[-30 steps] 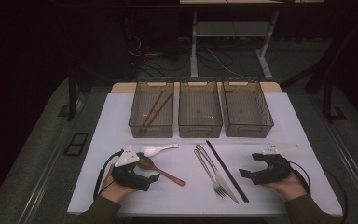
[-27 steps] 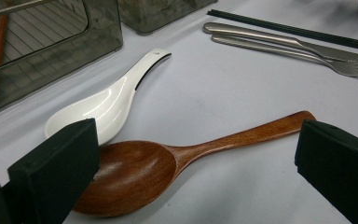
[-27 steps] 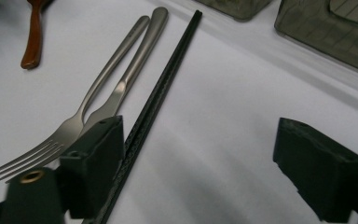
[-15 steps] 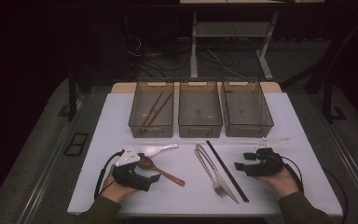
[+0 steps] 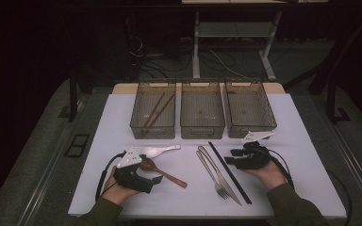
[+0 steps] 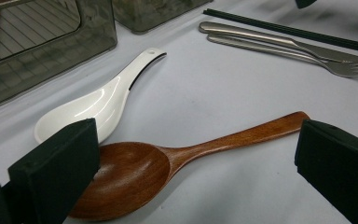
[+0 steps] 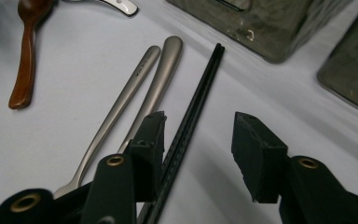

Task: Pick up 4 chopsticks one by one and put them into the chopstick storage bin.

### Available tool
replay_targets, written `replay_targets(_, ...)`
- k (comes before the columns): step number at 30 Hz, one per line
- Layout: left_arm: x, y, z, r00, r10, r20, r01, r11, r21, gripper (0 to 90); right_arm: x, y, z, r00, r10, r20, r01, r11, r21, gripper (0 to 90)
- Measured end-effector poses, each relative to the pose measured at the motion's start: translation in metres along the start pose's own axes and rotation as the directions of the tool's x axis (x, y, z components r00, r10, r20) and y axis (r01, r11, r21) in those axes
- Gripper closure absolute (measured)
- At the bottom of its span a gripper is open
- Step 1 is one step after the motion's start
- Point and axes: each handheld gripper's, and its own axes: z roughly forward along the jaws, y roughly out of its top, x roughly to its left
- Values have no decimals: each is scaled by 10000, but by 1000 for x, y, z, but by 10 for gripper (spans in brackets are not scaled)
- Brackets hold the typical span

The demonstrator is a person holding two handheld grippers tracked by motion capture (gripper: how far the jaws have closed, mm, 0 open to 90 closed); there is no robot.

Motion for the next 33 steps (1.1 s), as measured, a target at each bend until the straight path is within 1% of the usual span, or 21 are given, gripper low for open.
replay_targets(8,1,0,0,10000,22,34,-22,10000,10,0,0,21,21,9994,-284,216,282,9996,80,610)
replay_targets(13,1,0,0,10000,14,45,-14,10000,-18,0,0,35,37,9986,-427,304,420,9988,237,651)
replay_targets(17,1,0,0,10000,1,66,-1,10000,-15,0,0,42,48,9966,-678,464,657,9968,451,678)
replay_targets(19,1,0,0,10000,-7,67,7,10000,-26,0,-1,45,53,9952,-772,604,739,9957,556,693)
replay_targets(21,1,0,0,10000,9,80,-9,10000,-9,0,-2,47,57,9946,-767,693,722,9953,650,707)
replay_targets(25,0,0,0,10000,30,82,-30,10000,8,0,-3,50,65,9935,-868,738,810,9936,782,731)
replay_targets(30,1,0,1,10000,26,90,-26,10000,12,0,-3,51,71,9914,-1015,830,937,9912,932,758)
replay_targets(33,1,0,1,10000,22,98,-22,10000,10,0,-2,51,71,9900,-1090,894,999,9899,1002,772)
